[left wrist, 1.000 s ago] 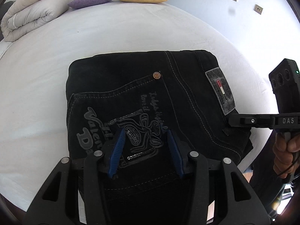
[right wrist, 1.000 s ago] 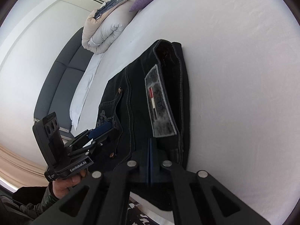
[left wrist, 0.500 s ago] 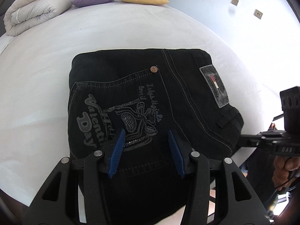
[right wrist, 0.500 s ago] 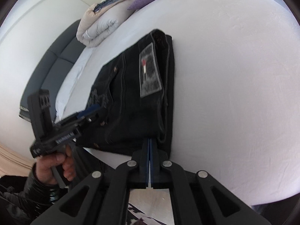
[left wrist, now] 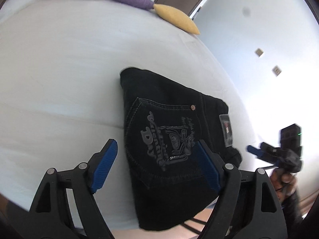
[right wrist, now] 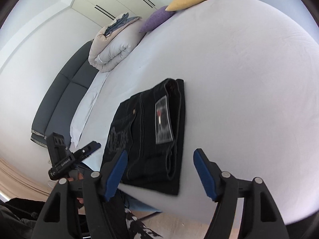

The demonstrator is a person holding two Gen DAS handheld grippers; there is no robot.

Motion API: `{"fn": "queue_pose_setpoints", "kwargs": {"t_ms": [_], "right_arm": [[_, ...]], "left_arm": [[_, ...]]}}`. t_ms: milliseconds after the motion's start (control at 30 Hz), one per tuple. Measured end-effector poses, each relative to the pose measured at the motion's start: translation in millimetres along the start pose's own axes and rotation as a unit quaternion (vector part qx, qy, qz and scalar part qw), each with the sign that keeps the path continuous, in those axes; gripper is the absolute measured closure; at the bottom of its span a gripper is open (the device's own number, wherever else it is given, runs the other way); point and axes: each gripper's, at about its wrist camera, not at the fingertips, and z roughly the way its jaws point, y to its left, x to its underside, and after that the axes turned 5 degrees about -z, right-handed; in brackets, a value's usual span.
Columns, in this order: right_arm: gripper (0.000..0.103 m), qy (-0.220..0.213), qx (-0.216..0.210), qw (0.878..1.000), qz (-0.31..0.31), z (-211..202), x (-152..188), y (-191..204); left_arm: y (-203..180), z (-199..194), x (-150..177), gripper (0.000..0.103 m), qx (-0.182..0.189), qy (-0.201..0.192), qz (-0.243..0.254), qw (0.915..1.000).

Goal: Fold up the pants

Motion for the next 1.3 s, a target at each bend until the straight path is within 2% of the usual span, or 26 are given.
{"fn": "queue_pose_setpoints", "kwargs": {"t_ms": [200,333,367,433,500,633,733,833,900,1067,1167,1300], "right_arm": [[0.032,0.064,0.017,0.996,0.056,59.9,-27.4,-24.6],[0.036,0.062,0.001,0.996,0.06,76.9,-37.5,-22.2],[0.041,0.067,0.001,0.996,0.054,82.3,-39.7,-19.5],[0.051,0.086,0.004,0.996,0.038,97.2,-41.7,-12.7],[0.061,0.09,0.016,0.996,0.024,101.6,-42.1,-8.4],[0.077,0.081,0.03,0.996,-0.006,96.2,-39.7,-0.3],[0.083,0.067,0.036,0.996,-0.036,83.9,-40.6,18.0],[0.084,0.05,0.025,0.996,-0.069,71.0,-49.0,39.9],[0.084,0.035,0.023,0.995,-0.087,60.1,-58.0,51.2],[0.084,0.0,0.026,0.995,-0.101,35.8,-104.1,47.4],[0.084,-0.007,0.03,0.995,-0.091,35.3,-135.8,31.0],[0.084,-0.012,0.047,0.995,-0.085,47.9,-170.2,4.4]], "left_arm": [[21.9,43.7,-19.4,0.024,0.026,0.074,-0.05,0.9956],[15.8,64.6,-24.4,0.024,0.016,0.095,-0.032,0.9949],[13.4,67.3,-25.8,0.025,0.014,0.099,-0.027,0.9946],[4.7,76.2,-29.5,0.038,0.006,0.109,-0.016,0.9939],[-2.9,83.8,-33.5,0.046,-0.012,0.114,-0.002,0.9934],[-8.4,81.0,-38.0,0.07,-0.01,0.105,0.006,0.9944],[-16.4,76.9,-41.6,0.08,-0.017,0.094,0.012,0.9953],[-35.6,67.6,-48.4,0.084,-0.026,0.076,0.04,0.996],[-47.1,61.5,-58.5,0.084,-0.019,0.062,0.045,0.9969],[-83.2,60.9,-107.9,0.084,0.001,0.027,0.081,0.9963],[-97.5,85.3,-147.0,0.084,0.009,0.024,0.102,0.9944],[-99.7,132.6,-185.6,0.084,0.012,0.032,0.096,0.9948]]}}
